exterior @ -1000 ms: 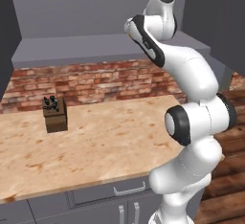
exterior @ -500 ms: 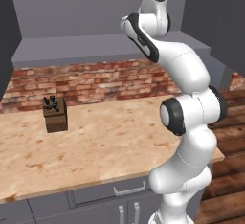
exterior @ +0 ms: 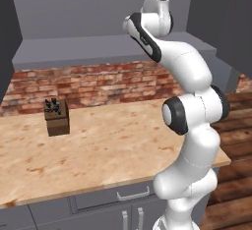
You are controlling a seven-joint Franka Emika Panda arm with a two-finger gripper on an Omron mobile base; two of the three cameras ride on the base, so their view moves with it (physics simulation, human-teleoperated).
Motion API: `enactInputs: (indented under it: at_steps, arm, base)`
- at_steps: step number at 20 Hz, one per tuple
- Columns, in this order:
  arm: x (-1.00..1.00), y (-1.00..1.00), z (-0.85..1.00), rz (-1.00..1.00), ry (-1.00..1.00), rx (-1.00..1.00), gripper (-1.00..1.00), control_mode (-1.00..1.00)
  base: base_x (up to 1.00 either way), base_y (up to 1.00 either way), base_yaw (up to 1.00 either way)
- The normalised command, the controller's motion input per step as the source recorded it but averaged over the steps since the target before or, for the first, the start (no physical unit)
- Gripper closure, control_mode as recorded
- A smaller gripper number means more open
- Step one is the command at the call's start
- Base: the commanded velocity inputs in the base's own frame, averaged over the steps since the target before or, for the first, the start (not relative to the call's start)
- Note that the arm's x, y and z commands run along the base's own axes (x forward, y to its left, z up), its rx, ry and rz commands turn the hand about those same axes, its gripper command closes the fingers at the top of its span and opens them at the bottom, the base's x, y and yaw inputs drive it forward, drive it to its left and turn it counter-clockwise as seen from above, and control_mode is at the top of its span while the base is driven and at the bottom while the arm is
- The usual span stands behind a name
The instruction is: Pick the lemons from the cabinet and place them in one bowl. Pick the carrot from the sink and place it in the other bowl.
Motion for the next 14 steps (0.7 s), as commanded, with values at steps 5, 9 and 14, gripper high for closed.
enactInputs:
  at_steps: [5, 9, 14]
  arm:
    - [0.31, 0.00, -0.02, 0.00, 0.00, 0.00, -1.00, -1.00]
    - [0.49, 0.00, 0.00, 0.00, 0.00, 0.00, -1.00, -1.00]
    - [0.34, 0.00, 0.00, 0.00, 0.00, 0.00, -1.00, -1.00]
  base:
    - [0.00, 0.00, 0.00]
    - [0.00, 0.00, 0.00]
    - [0.00, 0.00, 0.00]
